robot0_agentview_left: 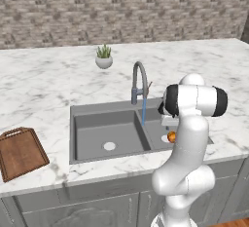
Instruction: Pick the peach from the sink and place it on the cutting board to airdry. Then turn off the sink faucet.
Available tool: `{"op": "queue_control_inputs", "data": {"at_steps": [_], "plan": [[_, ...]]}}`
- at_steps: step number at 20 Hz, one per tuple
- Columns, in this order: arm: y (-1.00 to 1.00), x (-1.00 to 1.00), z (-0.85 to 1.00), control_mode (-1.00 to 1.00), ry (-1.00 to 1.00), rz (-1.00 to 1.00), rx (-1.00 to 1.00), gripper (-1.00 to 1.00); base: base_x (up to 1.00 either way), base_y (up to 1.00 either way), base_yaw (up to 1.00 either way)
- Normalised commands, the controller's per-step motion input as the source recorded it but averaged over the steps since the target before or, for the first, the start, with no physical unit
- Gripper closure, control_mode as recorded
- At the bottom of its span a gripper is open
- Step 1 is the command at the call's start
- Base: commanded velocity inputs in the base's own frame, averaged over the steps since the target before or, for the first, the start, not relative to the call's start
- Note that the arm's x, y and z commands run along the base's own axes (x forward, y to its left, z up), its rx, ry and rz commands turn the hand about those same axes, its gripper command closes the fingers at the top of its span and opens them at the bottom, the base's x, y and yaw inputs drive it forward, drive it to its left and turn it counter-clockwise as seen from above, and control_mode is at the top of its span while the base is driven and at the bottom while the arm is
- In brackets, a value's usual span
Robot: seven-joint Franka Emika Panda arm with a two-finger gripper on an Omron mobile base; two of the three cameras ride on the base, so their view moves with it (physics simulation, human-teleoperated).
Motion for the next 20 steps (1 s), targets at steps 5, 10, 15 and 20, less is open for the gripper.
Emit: {"op": "queue_control_inputs", "data": {"at_steps": [5, 10, 15, 20], "plan": [[0.00, 0.00, -0.14, -1.00, 0.04, 0.00, 0.00, -1.00, 0.00, 0.00, 0.00], [0.00, 0.00, -0.16, -1.00, 0.02, 0.00, 0.00, -1.00, 0.00, 0.00, 0.00], [0.00, 0.00, -0.16, -1.00, 0.03, 0.00, 0.00, -1.00, 0.00, 0.00, 0.00], [0.00, 0.00, -0.17, -1.00, 0.04, 0.00, 0.00, -1.00, 0.00, 0.00, 0.00]]}}
